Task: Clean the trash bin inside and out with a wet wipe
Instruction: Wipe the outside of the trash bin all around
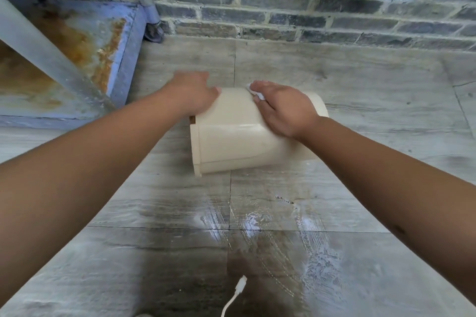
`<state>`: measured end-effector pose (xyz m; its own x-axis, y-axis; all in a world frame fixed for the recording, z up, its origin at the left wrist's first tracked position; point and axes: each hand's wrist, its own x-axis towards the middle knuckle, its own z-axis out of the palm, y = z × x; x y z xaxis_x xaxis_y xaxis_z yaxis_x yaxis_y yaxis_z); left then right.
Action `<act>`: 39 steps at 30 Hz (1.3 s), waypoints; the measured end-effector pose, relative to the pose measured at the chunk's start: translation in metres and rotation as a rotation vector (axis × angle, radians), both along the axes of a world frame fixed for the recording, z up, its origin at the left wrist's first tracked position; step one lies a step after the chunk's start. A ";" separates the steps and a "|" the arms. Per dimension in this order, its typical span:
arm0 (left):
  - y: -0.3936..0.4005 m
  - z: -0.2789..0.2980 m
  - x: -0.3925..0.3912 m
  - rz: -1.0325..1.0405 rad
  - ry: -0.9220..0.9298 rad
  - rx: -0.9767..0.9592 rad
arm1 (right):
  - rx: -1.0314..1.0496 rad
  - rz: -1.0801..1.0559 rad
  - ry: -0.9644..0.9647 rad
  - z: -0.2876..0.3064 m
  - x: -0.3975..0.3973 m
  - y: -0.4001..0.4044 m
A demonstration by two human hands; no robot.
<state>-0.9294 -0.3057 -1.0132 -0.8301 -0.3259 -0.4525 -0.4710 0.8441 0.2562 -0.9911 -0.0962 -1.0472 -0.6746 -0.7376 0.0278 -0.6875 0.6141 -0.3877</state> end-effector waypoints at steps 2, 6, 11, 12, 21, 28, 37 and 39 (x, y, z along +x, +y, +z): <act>0.015 -0.001 0.008 -0.213 0.055 -0.195 | 0.037 -0.022 -0.046 0.004 -0.011 -0.008; 0.028 -0.012 0.019 -0.436 0.146 -0.357 | 0.069 -0.022 -0.118 0.005 -0.024 -0.013; 0.020 -0.015 0.004 -0.452 0.182 -0.388 | -0.018 0.163 0.076 0.001 0.005 -0.007; 0.019 -0.015 0.002 -0.455 0.190 -0.386 | -0.024 0.175 0.121 -0.002 0.013 -0.004; 0.006 -0.019 -0.017 -0.474 0.153 -0.333 | -0.037 0.351 0.343 -0.031 0.035 0.024; 0.003 -0.008 -0.034 -0.509 0.168 -0.390 | 0.058 0.512 0.099 -0.049 0.065 0.068; 0.017 -0.018 -0.008 -0.570 0.308 -0.535 | -0.879 -0.632 -0.195 0.045 -0.009 0.063; 0.016 -0.017 -0.010 -0.565 0.307 -0.523 | -0.608 -0.482 -0.097 0.041 -0.034 0.051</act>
<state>-0.9397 -0.2893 -1.0305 -0.9938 0.0718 -0.0844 0.0866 0.9785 -0.1870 -1.0249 -0.0450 -1.0066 -0.9368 -0.2365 0.2579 -0.3447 0.4966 -0.7966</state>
